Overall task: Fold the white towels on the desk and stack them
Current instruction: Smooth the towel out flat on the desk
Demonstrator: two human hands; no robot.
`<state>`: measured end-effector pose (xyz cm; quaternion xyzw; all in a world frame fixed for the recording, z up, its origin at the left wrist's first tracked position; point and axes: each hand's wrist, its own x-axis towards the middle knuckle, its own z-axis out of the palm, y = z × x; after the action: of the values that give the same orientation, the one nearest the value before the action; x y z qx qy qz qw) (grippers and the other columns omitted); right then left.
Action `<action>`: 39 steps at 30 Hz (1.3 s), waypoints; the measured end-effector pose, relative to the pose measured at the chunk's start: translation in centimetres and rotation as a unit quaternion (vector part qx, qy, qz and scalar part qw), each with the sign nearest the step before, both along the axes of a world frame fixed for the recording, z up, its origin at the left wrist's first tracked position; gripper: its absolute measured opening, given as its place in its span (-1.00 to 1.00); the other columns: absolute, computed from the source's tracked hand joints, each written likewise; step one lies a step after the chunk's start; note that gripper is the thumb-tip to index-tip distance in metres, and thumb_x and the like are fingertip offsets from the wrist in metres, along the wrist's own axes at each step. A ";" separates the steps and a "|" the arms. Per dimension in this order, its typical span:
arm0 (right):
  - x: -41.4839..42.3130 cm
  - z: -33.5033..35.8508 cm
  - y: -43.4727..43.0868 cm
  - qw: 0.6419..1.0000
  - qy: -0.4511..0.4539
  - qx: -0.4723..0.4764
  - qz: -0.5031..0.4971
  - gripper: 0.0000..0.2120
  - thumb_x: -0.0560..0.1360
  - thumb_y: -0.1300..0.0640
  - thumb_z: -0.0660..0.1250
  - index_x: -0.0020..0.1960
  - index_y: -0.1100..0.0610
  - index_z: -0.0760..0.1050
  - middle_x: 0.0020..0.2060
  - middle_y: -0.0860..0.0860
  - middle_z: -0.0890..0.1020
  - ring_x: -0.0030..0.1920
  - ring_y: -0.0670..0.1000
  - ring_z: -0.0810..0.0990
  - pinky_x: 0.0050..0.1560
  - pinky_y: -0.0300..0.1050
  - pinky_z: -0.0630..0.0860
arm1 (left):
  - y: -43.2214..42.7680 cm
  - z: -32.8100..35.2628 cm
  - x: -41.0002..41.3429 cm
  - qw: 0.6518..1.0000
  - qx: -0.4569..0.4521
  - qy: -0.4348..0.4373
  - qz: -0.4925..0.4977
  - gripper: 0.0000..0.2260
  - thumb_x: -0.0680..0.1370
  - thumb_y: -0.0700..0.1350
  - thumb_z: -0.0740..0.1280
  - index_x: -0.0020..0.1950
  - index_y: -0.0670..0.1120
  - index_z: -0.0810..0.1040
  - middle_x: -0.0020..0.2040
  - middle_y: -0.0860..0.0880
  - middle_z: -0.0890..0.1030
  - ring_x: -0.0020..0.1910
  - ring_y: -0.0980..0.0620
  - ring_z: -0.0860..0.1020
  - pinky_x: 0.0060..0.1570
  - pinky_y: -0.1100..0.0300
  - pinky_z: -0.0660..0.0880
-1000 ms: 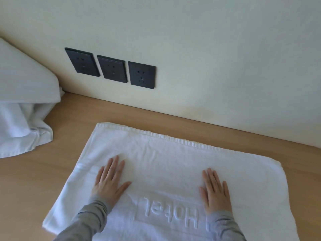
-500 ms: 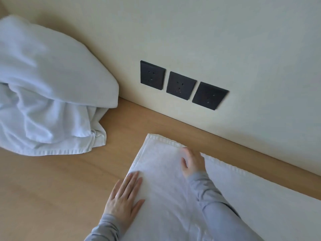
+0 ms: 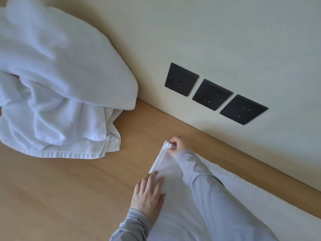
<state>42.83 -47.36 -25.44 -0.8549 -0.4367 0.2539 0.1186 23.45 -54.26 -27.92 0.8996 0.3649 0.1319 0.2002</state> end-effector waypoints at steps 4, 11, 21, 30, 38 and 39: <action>0.0 0.1 0.9 0.998 -0.011 0.043 0.046 -0.88 0.37 0.34 0.28 -0.14 0.19 0.53 -0.09 0.07 0.54 -0.02 0.08 0.49 -0.01 -0.13 0.41 | -0.4 -1.1 -0.4 1.000 -0.015 0.006 0.012 -0.67 0.57 0.08 0.02 0.23 -0.01 0.38 0.23 -0.16 0.57 0.14 -0.13 0.59 -0.05 0.04 0.58; -0.6 -0.7 0.7 0.997 -0.033 0.041 0.056 -0.78 0.42 0.34 0.28 0.05 0.17 0.50 0.04 0.05 0.54 0.09 0.06 0.47 0.16 -0.03 0.40 | -0.3 -1.1 -0.7 0.999 -0.040 0.016 0.008 -0.64 0.59 0.09 -0.02 0.29 0.00 0.36 0.30 -0.18 0.50 0.22 -0.17 0.53 0.05 -0.03 0.56; -0.7 -1.1 -0.2 0.995 -0.058 0.071 0.037 -0.83 0.46 0.25 0.29 0.05 0.23 0.48 0.00 0.13 0.55 0.04 0.15 0.47 0.06 -0.01 0.37 | -1.0 -0.4 -5.6 0.965 -0.187 -0.100 0.153 -0.51 0.37 0.02 0.43 0.22 -0.19 0.49 -0.14 -0.02 0.54 -0.14 0.00 0.44 -0.08 0.17 0.44; -0.3 -1.5 -0.9 0.987 -0.150 -0.049 -0.003 -0.57 0.54 -0.13 0.20 0.15 0.23 0.40 0.11 0.15 0.50 0.16 0.14 0.42 0.20 0.05 0.34 | -2.9 0.6 -8.8 0.897 -0.365 0.040 0.247 -0.77 0.36 0.16 0.44 -0.13 0.15 0.44 -0.13 0.16 0.55 -0.09 0.10 0.52 -0.08 0.22 0.47; -1.3 -0.7 -1.7 0.991 -0.134 -0.012 -0.003 -0.63 0.59 -0.06 0.12 0.12 0.26 0.35 0.05 0.20 0.55 0.09 0.20 0.50 0.11 0.04 0.36 | -4.4 1.5 -10.9 0.894 -0.377 0.007 0.241 -0.75 0.35 0.08 0.47 -0.27 0.09 0.40 -0.28 0.11 0.55 -0.27 0.16 0.49 -0.35 0.43 0.34; -1.4 -0.6 -1.7 0.993 -0.122 -0.007 0.000 -0.65 0.59 -0.05 0.13 0.09 0.26 0.35 0.05 0.22 0.55 0.07 0.21 0.51 0.09 0.04 0.36 | -4.7 1.7 -11.4 0.890 -0.386 0.001 0.243 -0.77 0.35 0.06 0.47 -0.25 0.10 0.41 -0.28 0.11 0.56 -0.29 0.19 0.49 -0.37 0.45 0.34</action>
<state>41.45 -49.03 -26.04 -0.8802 -0.4460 0.1514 0.0582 12.02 -58.99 -26.26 0.6350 0.5944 0.0248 0.4928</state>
